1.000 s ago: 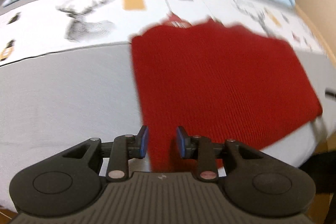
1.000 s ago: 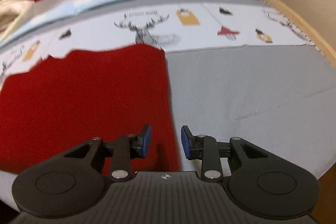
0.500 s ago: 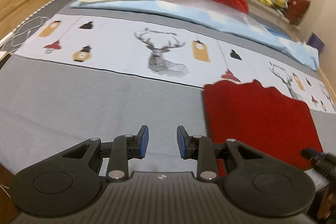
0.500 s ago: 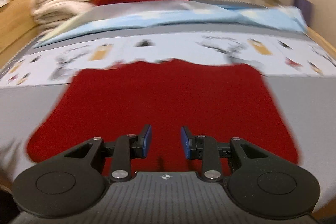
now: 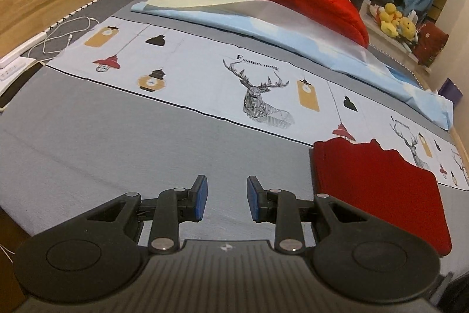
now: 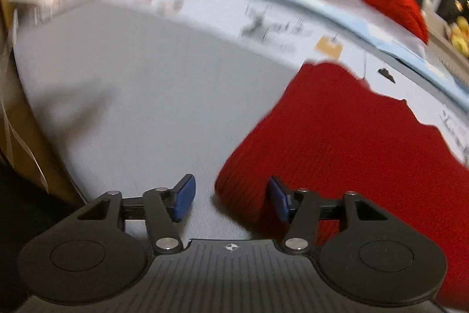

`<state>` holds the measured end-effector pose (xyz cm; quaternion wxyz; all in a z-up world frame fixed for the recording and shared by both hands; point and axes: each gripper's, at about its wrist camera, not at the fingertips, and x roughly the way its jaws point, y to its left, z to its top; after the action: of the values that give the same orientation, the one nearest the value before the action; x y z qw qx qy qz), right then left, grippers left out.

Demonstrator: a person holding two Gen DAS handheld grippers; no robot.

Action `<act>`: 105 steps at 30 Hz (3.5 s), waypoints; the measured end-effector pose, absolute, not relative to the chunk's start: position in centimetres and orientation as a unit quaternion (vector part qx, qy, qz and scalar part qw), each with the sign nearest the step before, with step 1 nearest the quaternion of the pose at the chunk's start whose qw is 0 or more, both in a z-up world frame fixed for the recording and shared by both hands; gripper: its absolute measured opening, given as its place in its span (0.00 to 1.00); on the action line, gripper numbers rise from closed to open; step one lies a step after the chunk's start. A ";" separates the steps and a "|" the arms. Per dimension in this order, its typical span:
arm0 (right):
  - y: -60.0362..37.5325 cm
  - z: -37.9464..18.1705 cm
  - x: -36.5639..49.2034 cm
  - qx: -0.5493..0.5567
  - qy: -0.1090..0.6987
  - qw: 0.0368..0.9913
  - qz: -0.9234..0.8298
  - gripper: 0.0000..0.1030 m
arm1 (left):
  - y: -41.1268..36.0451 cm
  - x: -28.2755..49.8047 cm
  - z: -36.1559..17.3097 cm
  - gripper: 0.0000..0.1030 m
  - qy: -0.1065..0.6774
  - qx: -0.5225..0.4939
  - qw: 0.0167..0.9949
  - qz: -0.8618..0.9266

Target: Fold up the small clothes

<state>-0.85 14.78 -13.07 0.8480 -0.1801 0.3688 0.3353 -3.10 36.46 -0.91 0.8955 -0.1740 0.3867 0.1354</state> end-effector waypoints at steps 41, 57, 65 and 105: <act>-35.0 -15.2 6.9 0.360 0.420 0.825 -0.118 0.46 | 10.2 14.4 -4.5 0.34 0.464 -0.115 0.878 -0.015; -36.6 -22.4 20.3 0.331 0.539 0.774 0.042 0.74 | 0.5 19.7 -11.4 0.81 0.502 -0.250 0.822 -0.097; -35.4 -22.8 20.8 0.325 0.543 0.772 0.063 0.71 | -1.7 21.4 -16.5 0.92 0.514 -0.353 0.778 -0.072; -17.6 -14.2 18.2 0.312 0.482 0.791 0.212 0.52 | 16.3 14.1 -5.5 0.62 0.444 -0.212 0.870 0.042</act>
<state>18.22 -17.59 -14.23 0.7905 0.3123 0.4821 0.2125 14.08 16.25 -5.52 0.8695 -0.2119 0.4441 0.0422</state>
